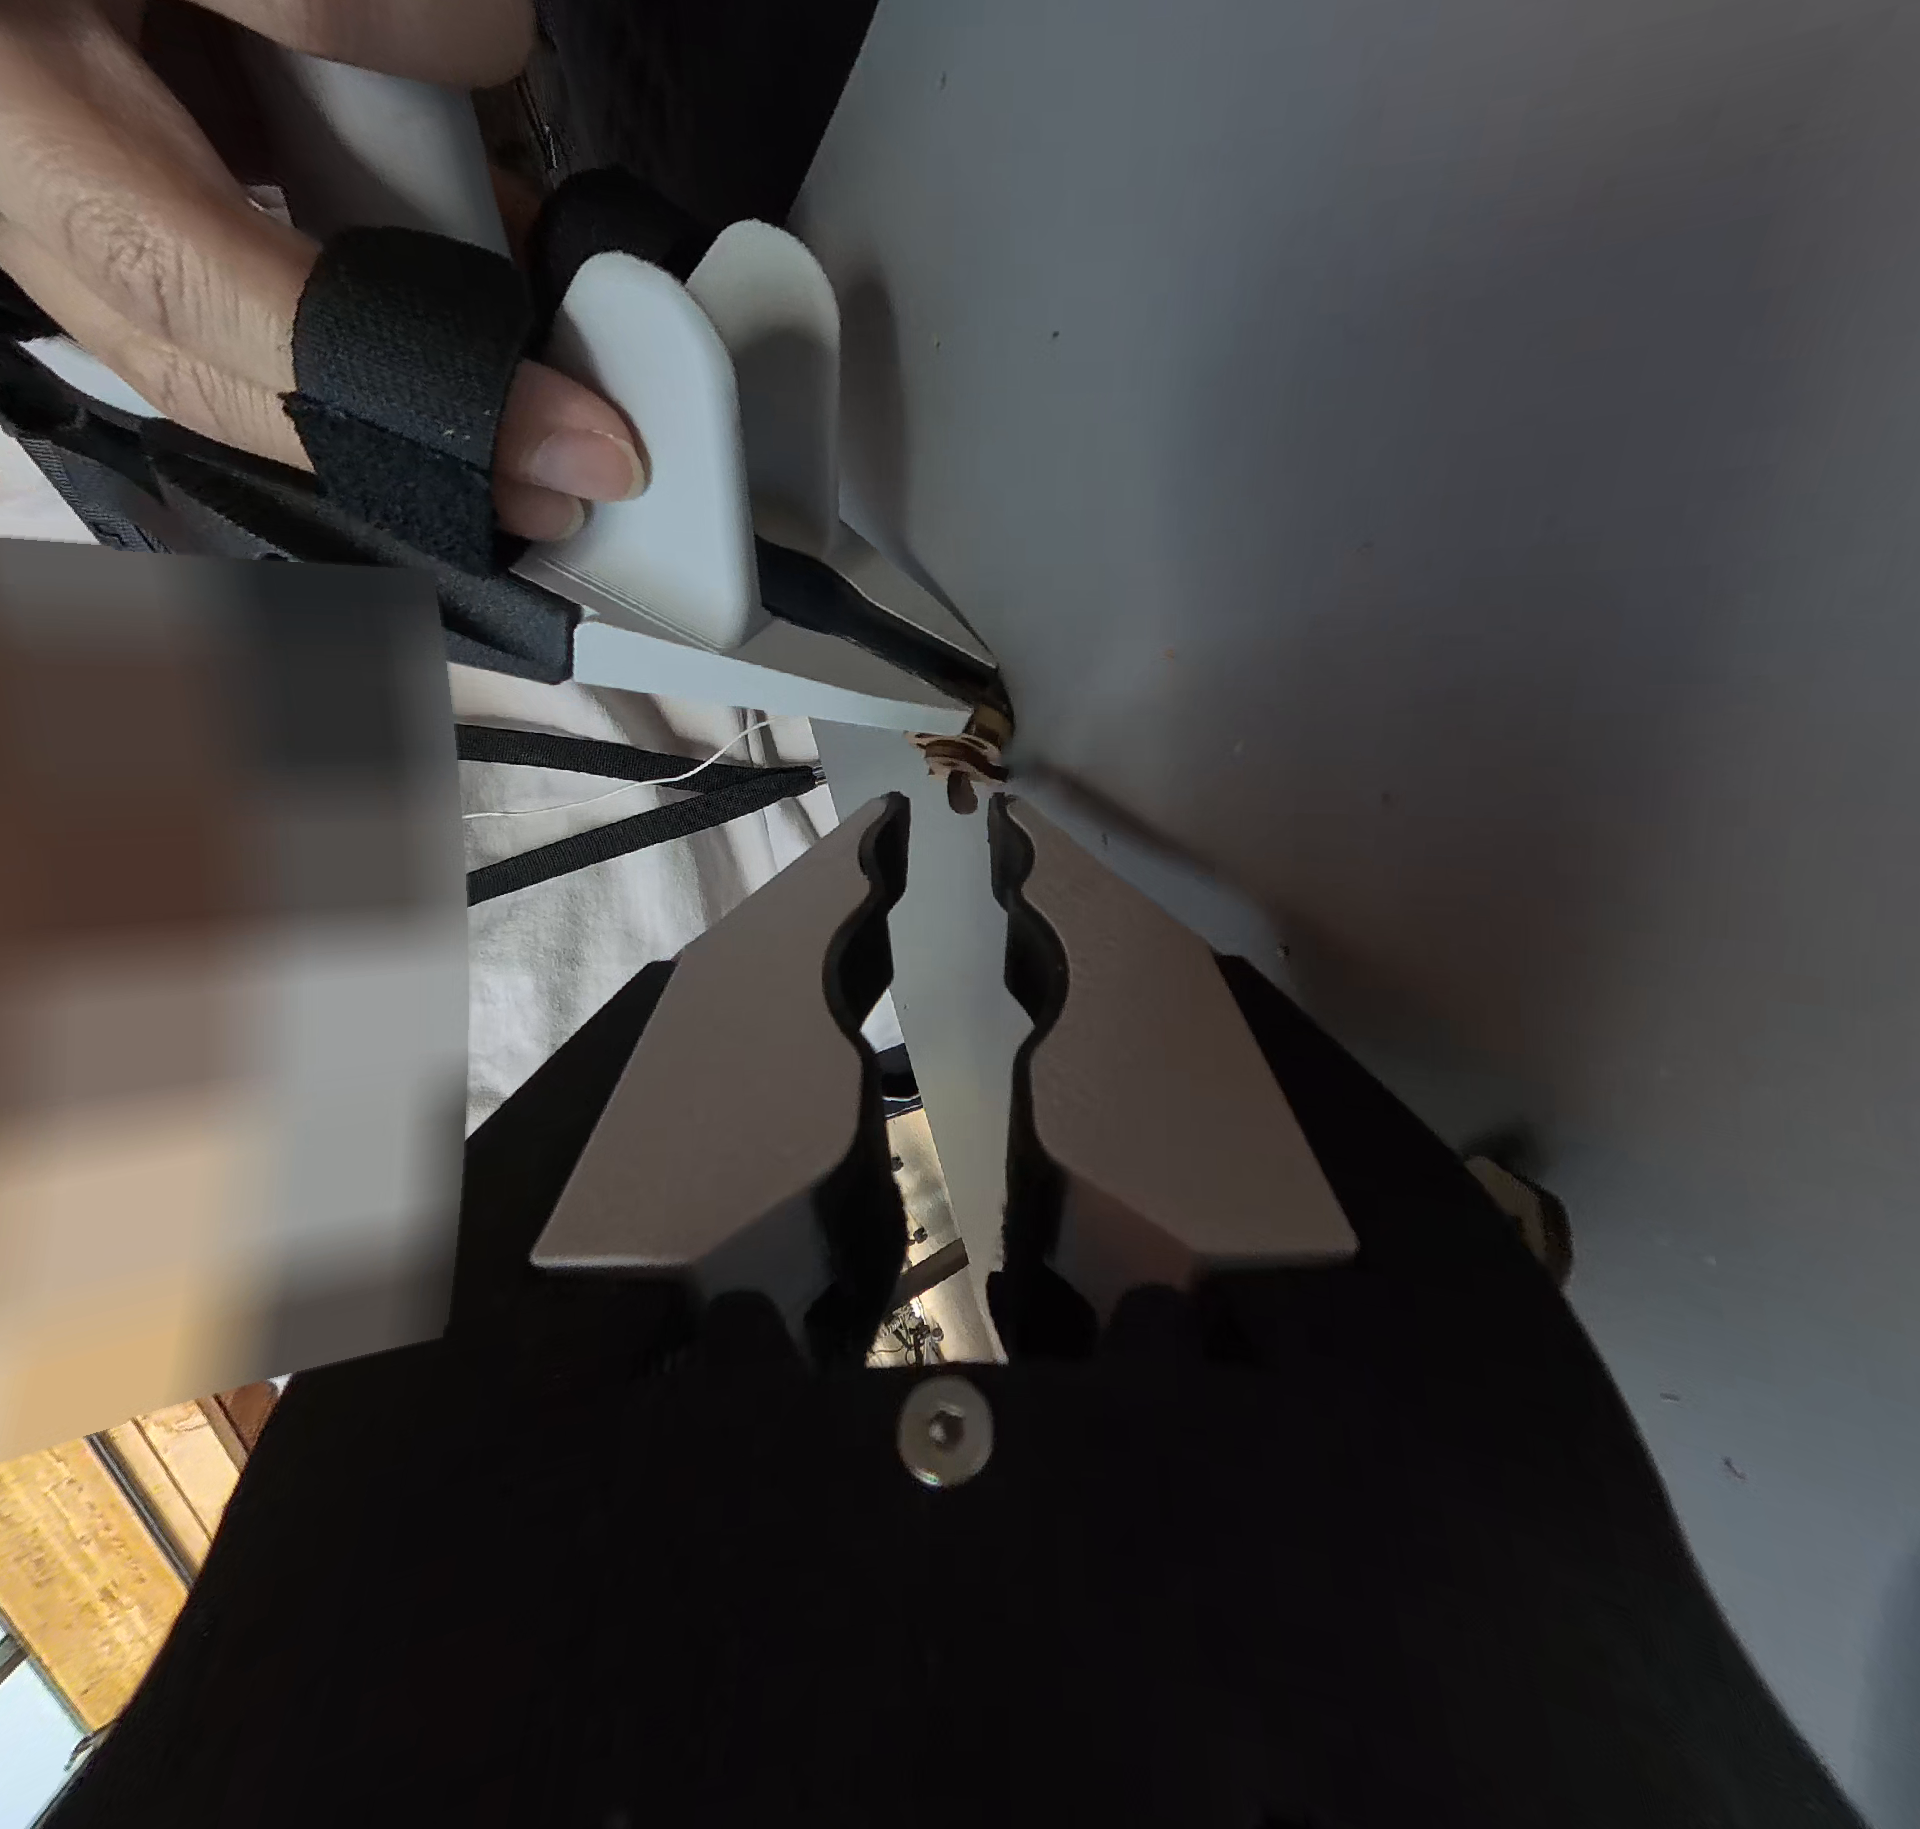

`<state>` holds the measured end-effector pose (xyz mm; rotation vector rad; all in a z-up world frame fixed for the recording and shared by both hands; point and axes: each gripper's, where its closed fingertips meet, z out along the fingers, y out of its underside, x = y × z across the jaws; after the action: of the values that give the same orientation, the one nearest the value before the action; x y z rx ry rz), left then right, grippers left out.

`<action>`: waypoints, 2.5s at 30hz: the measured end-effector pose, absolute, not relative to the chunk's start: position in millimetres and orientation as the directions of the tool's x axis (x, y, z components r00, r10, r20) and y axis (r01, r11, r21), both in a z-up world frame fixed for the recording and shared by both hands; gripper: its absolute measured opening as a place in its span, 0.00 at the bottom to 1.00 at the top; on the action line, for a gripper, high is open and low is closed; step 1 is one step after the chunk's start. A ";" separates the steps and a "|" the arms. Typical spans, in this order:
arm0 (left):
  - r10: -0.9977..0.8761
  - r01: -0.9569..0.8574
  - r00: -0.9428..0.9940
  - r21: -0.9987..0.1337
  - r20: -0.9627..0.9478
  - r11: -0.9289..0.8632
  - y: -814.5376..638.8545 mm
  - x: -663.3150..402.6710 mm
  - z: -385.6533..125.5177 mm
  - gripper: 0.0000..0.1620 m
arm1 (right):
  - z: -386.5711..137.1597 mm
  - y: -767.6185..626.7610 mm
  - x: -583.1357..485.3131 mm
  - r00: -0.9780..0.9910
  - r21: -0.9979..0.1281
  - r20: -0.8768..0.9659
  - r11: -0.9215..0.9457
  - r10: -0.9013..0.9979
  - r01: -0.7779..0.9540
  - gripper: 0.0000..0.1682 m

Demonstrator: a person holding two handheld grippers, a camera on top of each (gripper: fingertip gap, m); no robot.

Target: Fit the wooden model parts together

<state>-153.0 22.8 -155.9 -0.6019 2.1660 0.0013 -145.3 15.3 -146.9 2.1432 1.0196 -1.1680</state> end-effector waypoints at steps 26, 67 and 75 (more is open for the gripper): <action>-0.402 -0.587 -0.299 -0.166 -0.865 0.792 34.3 -151.9 -154.9 0.06 | -154.2 18.7 -133.6 0.365 -0.737 -0.029 -0.267 0.930 0.621 0.17; -0.343 -0.742 -0.142 -0.130 -0.928 0.658 44.4 -161.1 -152.7 0.05 | -139.2 29.5 -157.0 0.311 -0.799 -0.049 -0.224 0.949 0.558 0.09; -0.353 -0.750 -0.133 -0.139 -0.926 0.646 44.4 -161.0 -152.8 0.05 | -137.7 31.3 -158.1 0.365 -0.803 -0.110 -0.299 0.925 0.515 0.06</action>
<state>-161.0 44.4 -152.8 -0.8989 1.7355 0.4378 -158.1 31.3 -137.7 3.0770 1.9697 -1.2128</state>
